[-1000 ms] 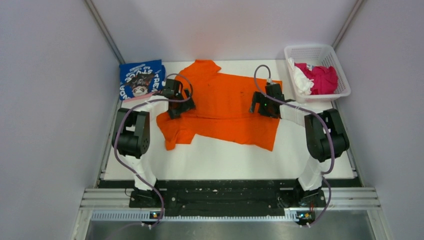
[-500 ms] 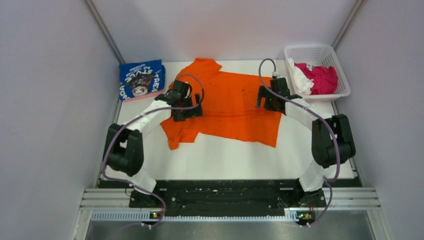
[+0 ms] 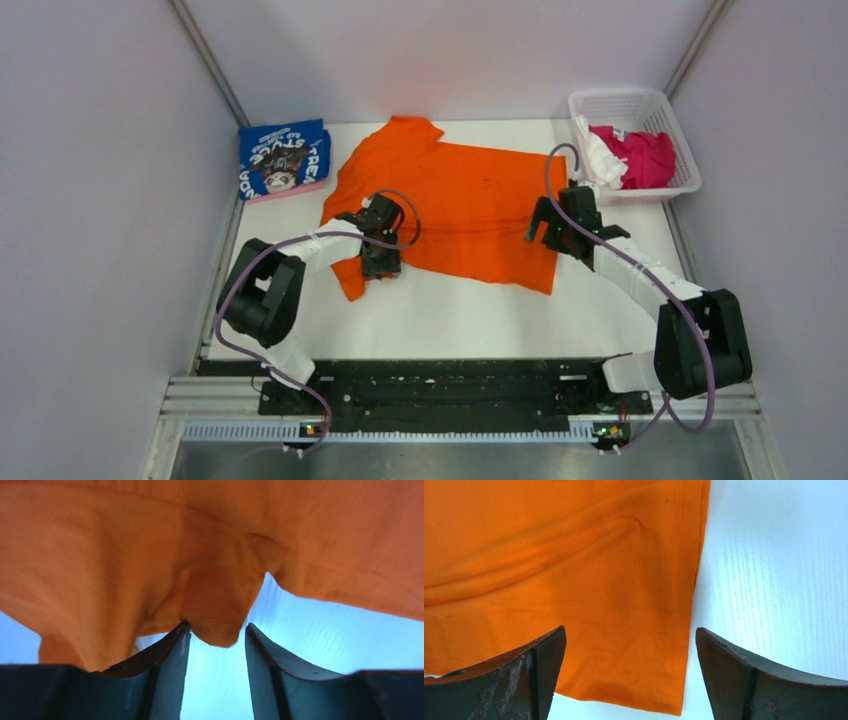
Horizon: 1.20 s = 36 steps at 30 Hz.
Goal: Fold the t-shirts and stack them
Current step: Grab the side of the flattened tshirt closest away from the robot with both arms
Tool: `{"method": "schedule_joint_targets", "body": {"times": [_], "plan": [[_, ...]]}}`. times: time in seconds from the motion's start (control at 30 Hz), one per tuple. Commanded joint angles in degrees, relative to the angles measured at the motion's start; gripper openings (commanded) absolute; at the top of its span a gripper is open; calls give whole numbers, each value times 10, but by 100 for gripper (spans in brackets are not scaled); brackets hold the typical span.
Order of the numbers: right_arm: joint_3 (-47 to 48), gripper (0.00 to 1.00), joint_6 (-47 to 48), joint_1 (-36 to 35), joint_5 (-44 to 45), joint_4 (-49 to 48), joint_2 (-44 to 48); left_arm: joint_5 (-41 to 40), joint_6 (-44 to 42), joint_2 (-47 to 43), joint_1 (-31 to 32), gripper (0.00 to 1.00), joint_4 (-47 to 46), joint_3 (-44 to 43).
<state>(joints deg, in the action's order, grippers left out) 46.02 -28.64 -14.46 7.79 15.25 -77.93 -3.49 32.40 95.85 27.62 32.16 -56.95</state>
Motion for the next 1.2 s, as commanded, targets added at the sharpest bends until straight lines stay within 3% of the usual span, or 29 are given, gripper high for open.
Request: {"method": "schedule_joint_targets", "body": {"times": [0.0,0.07,0.17,0.3,0.53,0.57,0.6,0.67,0.7,0.73,0.9,1.03,1.17], "plan": [[-3,99,-2,3,23,1,41,-22,13,51,11,43,-23,-24],[-9,99,-2,2,25,2,51,-32,16,58,16,33,-12,-25],[-19,99,-3,2,28,7,65,-70,40,67,18,0,22,-35],[-28,99,0,3,30,24,77,-96,71,79,33,0,110,-70],[-50,99,4,3,0,73,107,23,98,5,113,0,161,-57],[-52,99,3,3,-4,85,110,30,106,-2,125,3,172,-53],[-54,99,3,2,-5,97,114,48,116,-9,137,18,180,-47],[-61,99,2,3,-1,121,125,75,130,-30,154,57,181,-34],[-64,99,1,3,3,132,131,78,136,-45,160,90,182,-29],[-67,99,0,2,9,141,136,76,142,-64,162,98,185,-25],[-77,99,-23,3,38,182,159,-5,202,-185,162,99,223,18],[-92,96,-46,3,49,164,159,-54,246,-242,148,99,235,101],[-115,93,-70,2,33,120,159,-65,250,-260,104,82,177,163]]}}
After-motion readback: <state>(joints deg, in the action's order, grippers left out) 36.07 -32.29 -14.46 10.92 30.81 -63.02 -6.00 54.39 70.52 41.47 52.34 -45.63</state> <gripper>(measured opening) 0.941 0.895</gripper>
